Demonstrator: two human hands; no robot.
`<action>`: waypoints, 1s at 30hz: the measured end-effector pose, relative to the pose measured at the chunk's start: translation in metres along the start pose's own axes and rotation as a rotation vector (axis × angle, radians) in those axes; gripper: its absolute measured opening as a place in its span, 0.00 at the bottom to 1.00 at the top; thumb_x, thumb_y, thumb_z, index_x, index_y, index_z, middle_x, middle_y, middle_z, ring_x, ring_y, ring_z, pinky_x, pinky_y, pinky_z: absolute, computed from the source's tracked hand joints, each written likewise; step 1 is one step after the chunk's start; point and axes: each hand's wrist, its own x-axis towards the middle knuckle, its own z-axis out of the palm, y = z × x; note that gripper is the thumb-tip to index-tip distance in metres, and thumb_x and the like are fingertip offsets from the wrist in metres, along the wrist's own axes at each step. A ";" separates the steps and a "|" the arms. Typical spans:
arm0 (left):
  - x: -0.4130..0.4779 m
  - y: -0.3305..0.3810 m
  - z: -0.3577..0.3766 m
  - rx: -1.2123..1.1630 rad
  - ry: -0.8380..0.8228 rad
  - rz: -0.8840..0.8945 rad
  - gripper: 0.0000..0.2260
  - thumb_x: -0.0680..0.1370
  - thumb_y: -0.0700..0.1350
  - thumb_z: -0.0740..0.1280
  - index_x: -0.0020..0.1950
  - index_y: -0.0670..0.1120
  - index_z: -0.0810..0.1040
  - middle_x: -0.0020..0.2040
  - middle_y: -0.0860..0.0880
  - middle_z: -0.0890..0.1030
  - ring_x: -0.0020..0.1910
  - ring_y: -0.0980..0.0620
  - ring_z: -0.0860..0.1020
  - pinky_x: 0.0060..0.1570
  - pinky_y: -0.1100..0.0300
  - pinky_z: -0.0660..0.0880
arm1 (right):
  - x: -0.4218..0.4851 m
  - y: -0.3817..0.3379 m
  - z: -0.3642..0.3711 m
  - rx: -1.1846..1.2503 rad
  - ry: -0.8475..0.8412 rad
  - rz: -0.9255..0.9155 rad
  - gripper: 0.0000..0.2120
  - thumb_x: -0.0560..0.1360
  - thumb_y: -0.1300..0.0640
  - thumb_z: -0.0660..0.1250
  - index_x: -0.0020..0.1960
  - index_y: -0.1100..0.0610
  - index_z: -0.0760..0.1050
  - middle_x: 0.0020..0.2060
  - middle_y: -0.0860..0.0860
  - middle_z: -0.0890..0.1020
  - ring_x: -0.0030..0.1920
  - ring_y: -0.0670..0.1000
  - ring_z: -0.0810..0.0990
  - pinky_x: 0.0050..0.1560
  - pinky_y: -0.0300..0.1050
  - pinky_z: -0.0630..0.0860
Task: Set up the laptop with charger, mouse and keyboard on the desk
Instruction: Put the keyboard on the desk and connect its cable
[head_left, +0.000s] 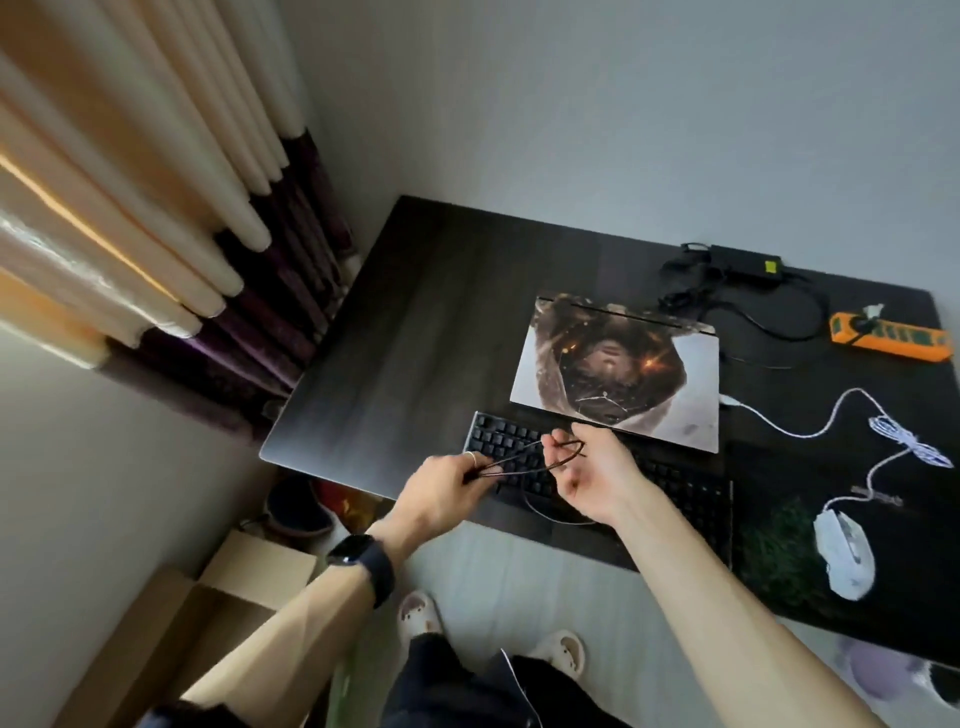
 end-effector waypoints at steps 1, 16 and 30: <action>0.006 -0.008 -0.017 0.065 0.005 0.024 0.12 0.79 0.60 0.63 0.54 0.56 0.81 0.47 0.56 0.84 0.48 0.53 0.80 0.47 0.57 0.77 | 0.001 -0.002 0.007 -0.081 0.017 -0.035 0.16 0.83 0.53 0.57 0.43 0.59 0.77 0.40 0.54 0.83 0.31 0.48 0.84 0.20 0.32 0.63; 0.062 -0.111 -0.186 -0.290 0.268 -0.235 0.13 0.83 0.45 0.57 0.62 0.50 0.78 0.39 0.56 0.85 0.36 0.57 0.80 0.39 0.62 0.74 | 0.030 -0.022 0.122 -0.575 0.278 -0.388 0.12 0.84 0.53 0.59 0.48 0.60 0.74 0.26 0.51 0.78 0.23 0.47 0.70 0.23 0.36 0.64; 0.189 -0.026 -0.321 -0.189 0.447 -0.206 0.14 0.80 0.45 0.59 0.59 0.45 0.81 0.49 0.45 0.85 0.52 0.45 0.81 0.57 0.51 0.78 | 0.110 -0.098 0.254 -0.057 -0.276 0.001 0.10 0.84 0.56 0.60 0.52 0.60 0.77 0.38 0.54 0.86 0.30 0.48 0.82 0.36 0.40 0.76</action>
